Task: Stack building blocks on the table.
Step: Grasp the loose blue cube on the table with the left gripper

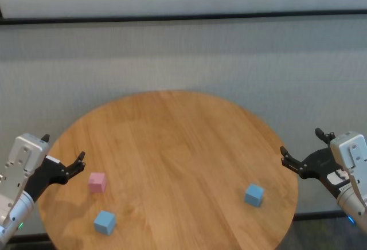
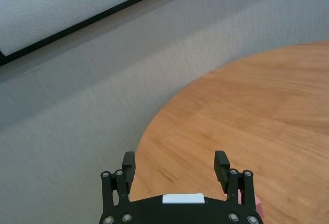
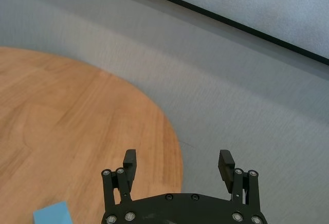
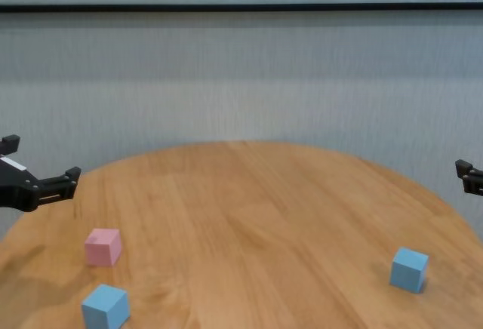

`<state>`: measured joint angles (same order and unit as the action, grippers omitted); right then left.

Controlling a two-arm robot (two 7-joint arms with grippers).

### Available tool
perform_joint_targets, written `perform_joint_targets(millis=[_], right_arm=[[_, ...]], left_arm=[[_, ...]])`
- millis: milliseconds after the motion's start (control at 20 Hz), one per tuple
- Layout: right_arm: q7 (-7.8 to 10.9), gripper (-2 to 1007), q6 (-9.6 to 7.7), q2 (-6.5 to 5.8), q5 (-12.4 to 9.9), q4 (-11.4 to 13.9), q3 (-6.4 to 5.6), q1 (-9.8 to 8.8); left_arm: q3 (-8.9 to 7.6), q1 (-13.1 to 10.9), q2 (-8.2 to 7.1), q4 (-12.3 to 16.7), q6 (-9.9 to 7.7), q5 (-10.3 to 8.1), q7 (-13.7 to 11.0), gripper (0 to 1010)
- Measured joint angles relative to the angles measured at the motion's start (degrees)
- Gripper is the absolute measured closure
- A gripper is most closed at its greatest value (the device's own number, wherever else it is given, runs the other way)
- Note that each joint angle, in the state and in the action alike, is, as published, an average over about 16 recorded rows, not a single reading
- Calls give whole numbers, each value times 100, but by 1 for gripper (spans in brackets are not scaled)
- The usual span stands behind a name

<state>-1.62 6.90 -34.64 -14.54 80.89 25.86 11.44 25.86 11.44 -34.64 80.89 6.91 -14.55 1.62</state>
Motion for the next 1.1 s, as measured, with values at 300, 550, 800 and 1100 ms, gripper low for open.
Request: perform_joint_targets(millis=[300, 550, 800, 1100], right_arm=[[0, 0, 0, 0, 0, 0, 0, 0], [0, 1, 0, 0, 0, 0, 0, 0], [0, 0, 0, 0, 0, 0, 0, 0], [0, 1, 0, 0, 0, 0, 0, 0]], left_arm=[[0, 0, 0, 0, 0, 0, 0, 7], [0, 0, 0, 0, 0, 0, 0, 7], [0, 0, 0, 0, 0, 0, 0, 7], [0, 0, 0, 0, 0, 0, 0, 7]])
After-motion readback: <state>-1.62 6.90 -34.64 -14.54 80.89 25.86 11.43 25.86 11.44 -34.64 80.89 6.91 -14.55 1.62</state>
